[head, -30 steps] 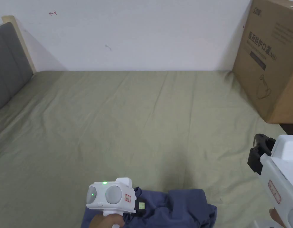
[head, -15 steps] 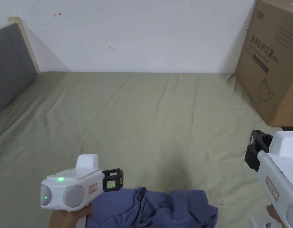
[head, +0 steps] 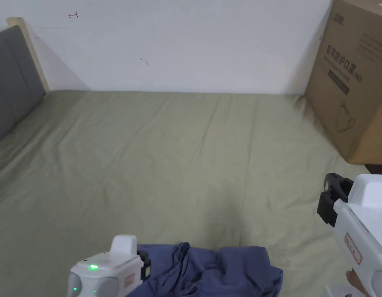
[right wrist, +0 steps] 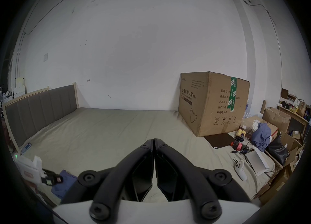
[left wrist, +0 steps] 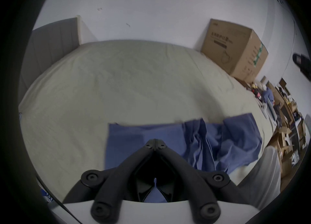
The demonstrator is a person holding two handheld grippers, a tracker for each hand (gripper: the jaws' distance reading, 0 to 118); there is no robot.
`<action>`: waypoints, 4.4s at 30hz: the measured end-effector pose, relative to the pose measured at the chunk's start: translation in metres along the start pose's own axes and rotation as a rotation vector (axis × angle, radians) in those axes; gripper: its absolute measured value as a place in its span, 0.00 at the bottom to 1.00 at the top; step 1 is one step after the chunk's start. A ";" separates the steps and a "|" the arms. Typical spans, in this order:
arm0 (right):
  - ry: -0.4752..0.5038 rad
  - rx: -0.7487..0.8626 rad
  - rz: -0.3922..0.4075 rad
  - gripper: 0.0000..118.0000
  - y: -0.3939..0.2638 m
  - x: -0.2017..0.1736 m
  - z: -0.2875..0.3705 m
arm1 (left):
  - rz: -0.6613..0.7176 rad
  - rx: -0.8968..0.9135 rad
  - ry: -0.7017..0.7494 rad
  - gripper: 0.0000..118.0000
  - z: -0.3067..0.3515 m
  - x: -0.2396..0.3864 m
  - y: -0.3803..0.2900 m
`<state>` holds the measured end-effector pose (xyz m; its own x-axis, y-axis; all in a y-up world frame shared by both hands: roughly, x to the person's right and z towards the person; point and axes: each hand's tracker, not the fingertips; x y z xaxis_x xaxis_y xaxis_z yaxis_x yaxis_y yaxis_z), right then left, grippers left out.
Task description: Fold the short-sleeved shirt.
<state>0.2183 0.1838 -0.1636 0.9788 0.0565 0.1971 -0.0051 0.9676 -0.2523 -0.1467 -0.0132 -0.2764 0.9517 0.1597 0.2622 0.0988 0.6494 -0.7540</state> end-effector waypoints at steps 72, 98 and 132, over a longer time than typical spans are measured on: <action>0.046 -0.006 0.044 0.00 0.006 -0.020 -0.020 | 0.097 -0.109 -0.035 0.09 0.084 -0.149 0.058; -0.025 0.004 -0.001 0.00 -0.002 0.023 0.004 | -0.337 -0.512 -0.117 0.09 -0.066 0.149 0.041; -0.025 0.006 0.000 0.00 0.003 0.020 0.002 | -0.134 0.121 -0.158 0.00 0.002 0.094 0.002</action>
<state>0.2372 0.1878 -0.1588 0.9733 0.0630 0.2207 -0.0069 0.9691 -0.2466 -0.0573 0.0042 -0.2522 0.8742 0.1744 0.4532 0.1762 0.7557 -0.6308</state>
